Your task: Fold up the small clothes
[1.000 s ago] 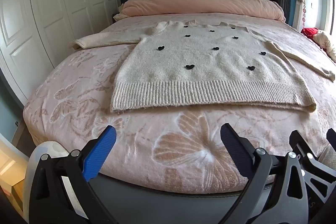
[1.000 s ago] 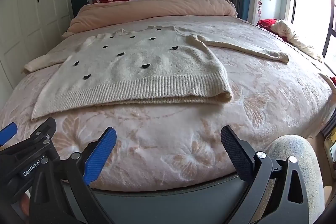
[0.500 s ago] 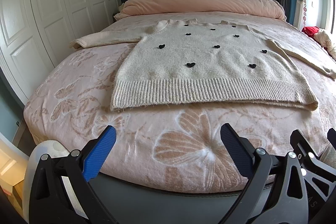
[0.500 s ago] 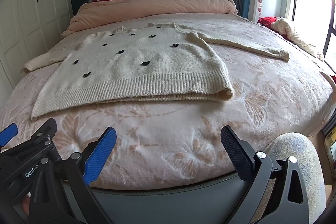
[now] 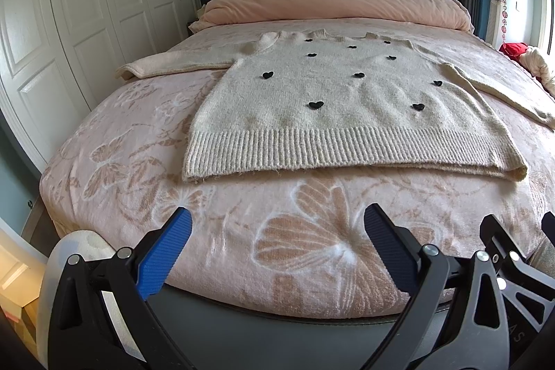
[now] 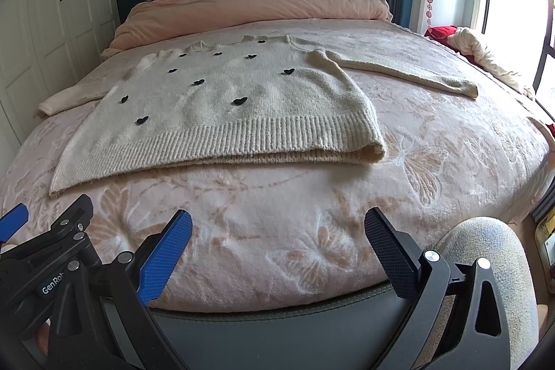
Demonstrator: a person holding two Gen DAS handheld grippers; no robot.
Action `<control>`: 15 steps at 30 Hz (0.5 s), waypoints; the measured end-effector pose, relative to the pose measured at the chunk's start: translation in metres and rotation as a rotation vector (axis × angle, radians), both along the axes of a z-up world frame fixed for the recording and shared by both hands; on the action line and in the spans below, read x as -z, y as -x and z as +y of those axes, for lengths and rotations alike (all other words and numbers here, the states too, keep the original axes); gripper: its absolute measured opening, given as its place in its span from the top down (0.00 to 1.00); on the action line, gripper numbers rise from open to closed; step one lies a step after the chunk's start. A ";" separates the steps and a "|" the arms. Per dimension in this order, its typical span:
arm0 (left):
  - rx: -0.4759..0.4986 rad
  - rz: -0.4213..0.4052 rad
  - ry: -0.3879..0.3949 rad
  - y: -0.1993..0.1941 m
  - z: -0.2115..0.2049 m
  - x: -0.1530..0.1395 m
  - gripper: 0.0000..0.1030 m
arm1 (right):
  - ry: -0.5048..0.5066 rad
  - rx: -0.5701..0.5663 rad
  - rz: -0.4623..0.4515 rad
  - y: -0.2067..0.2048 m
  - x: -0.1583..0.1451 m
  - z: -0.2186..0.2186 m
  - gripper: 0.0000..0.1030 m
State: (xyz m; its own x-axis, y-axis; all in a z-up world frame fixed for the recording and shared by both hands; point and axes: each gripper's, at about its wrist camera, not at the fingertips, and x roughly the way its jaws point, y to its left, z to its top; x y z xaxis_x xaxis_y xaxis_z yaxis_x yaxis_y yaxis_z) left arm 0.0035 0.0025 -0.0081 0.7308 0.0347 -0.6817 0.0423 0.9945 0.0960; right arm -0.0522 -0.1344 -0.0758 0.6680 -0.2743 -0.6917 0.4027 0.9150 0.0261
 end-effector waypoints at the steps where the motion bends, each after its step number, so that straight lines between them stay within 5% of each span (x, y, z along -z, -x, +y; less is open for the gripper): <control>1: 0.000 -0.001 -0.002 0.000 -0.001 -0.001 0.06 | -0.002 -0.001 0.000 -0.001 0.000 0.000 0.05; 15: 0.001 -0.001 -0.003 0.001 -0.002 0.000 0.06 | -0.005 0.001 0.004 0.000 0.001 -0.001 0.05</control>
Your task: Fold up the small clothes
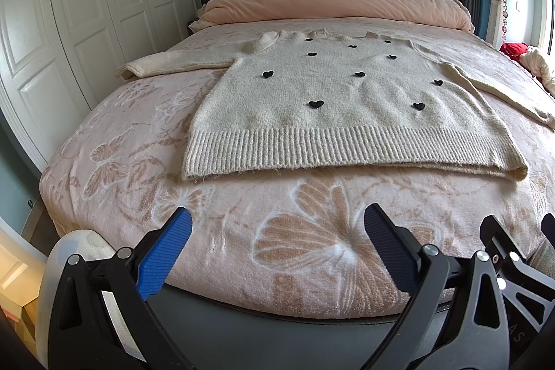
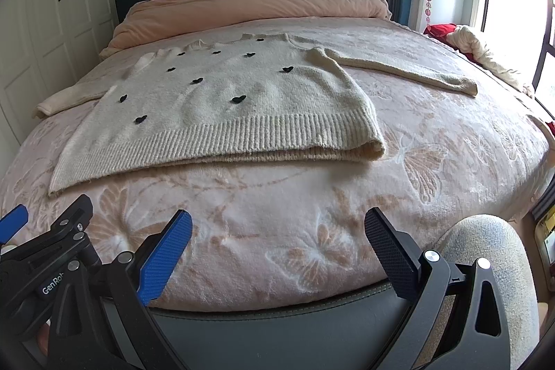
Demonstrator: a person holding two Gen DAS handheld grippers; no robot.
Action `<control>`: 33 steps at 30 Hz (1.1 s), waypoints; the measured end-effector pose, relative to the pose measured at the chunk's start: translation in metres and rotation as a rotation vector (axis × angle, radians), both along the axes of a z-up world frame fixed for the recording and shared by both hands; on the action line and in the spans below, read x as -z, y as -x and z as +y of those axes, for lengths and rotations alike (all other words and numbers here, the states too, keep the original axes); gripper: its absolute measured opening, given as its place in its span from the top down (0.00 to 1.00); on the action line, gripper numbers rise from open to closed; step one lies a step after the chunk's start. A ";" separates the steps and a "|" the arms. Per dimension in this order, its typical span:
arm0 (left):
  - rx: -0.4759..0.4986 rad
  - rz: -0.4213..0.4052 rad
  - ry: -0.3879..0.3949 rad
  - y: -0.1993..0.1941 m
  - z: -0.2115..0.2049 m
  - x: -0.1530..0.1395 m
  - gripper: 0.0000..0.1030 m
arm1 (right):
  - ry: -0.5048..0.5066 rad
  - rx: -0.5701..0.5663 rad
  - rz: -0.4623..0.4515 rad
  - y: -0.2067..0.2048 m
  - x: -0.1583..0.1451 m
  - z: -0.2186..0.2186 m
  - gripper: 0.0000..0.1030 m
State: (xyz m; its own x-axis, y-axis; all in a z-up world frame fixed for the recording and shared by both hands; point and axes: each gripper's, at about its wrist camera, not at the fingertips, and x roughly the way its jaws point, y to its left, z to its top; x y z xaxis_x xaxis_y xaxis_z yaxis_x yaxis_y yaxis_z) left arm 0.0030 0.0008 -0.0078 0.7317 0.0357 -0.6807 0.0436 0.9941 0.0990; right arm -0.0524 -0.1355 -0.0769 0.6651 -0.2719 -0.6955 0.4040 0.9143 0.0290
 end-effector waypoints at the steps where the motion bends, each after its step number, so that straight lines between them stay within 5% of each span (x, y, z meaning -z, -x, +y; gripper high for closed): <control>1: -0.001 0.001 -0.001 0.000 0.000 0.000 0.06 | 0.001 0.000 0.000 0.000 0.000 0.000 0.05; 33: -0.003 0.002 -0.006 0.001 0.005 0.005 0.06 | -0.014 0.008 0.017 0.003 0.008 -0.003 0.05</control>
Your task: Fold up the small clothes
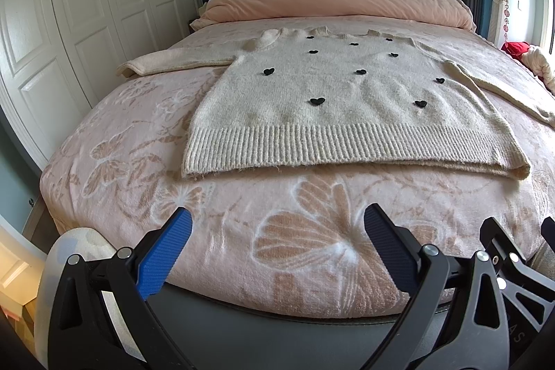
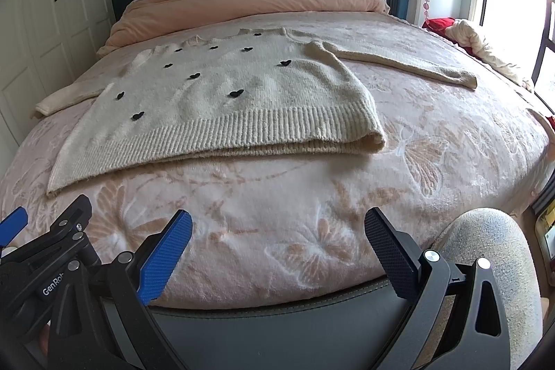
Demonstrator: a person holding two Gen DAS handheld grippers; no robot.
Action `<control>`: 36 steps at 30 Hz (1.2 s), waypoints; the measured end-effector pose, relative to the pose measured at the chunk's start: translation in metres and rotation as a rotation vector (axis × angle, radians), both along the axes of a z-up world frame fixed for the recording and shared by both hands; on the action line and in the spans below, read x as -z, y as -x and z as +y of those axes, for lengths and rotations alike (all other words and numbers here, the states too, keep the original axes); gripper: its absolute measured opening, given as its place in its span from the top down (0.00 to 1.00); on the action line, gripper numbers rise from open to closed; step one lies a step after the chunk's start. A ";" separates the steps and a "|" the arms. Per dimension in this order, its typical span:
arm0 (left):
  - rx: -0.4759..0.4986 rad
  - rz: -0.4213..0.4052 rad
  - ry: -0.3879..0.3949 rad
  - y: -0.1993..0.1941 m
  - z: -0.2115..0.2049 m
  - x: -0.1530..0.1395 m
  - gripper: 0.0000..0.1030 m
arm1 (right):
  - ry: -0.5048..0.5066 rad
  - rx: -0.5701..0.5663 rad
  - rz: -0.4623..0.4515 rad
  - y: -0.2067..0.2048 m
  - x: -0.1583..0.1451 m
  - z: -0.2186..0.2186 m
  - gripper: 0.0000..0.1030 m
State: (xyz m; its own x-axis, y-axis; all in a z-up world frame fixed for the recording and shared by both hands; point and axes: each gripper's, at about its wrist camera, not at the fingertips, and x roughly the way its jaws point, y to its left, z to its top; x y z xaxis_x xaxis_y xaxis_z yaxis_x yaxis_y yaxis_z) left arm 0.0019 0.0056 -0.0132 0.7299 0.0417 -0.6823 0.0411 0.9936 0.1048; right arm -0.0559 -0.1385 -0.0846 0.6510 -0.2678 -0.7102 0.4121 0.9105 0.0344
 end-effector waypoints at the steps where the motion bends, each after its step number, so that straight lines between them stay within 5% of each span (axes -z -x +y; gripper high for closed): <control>1: 0.000 0.001 0.002 0.000 0.000 0.000 0.06 | -0.001 0.001 0.002 -0.001 0.000 0.000 0.05; 15: -0.024 0.070 0.068 -0.014 0.010 -0.006 0.05 | -0.059 -0.057 -0.018 -0.013 -0.014 -0.033 0.05; 21: -0.062 0.108 0.214 -0.048 0.035 -0.022 0.05 | -0.224 0.149 -0.095 -0.046 -0.044 -0.191 0.05; 24: -0.089 0.107 0.195 -0.064 0.037 -0.023 0.05 | -0.309 0.355 -0.138 -0.059 -0.044 -0.305 0.07; 29: -0.112 0.129 0.124 -0.091 0.031 -0.012 0.05 | -0.404 0.542 -0.102 -0.085 -0.017 -0.435 0.40; 33: -0.120 0.181 0.127 -0.112 0.026 -0.001 0.05 | -0.496 0.602 -0.075 -0.107 0.017 -0.485 0.44; 36: -0.086 0.208 0.128 -0.125 0.017 0.004 0.05 | -0.568 0.639 -0.120 -0.114 0.036 -0.504 0.64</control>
